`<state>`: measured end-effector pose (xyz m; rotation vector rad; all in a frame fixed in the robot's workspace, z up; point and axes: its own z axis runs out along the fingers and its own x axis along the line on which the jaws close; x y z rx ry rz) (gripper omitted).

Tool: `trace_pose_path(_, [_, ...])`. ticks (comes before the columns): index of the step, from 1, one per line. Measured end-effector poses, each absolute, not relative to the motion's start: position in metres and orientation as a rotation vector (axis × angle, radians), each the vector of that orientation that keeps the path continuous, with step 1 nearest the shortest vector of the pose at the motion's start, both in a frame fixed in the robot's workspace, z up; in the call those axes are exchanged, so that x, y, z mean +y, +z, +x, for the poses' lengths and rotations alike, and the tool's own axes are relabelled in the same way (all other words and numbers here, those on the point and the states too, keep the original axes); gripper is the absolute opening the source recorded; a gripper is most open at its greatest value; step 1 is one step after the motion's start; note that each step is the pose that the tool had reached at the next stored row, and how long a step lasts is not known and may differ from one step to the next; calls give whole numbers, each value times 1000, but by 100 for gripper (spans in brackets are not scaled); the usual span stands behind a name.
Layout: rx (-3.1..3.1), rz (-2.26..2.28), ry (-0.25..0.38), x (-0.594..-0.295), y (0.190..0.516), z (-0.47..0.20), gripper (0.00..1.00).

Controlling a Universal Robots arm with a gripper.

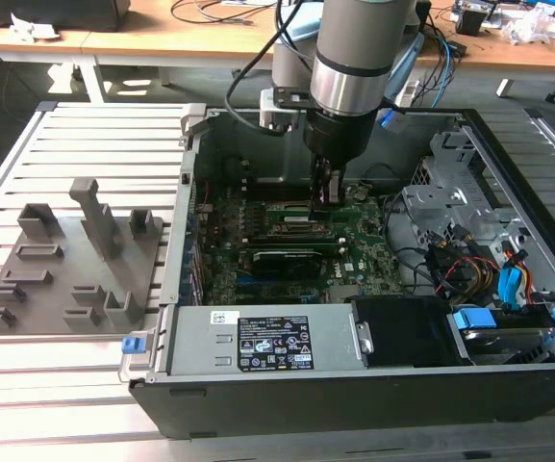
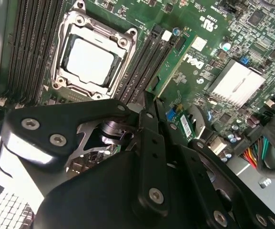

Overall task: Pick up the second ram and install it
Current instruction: 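Insert the second ram into the second slot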

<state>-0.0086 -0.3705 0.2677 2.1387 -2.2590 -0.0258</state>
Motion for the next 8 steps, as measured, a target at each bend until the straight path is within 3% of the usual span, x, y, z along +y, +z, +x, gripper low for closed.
trace_pose_path(8, [-2244,2154,-26,-372,244,-33,13])
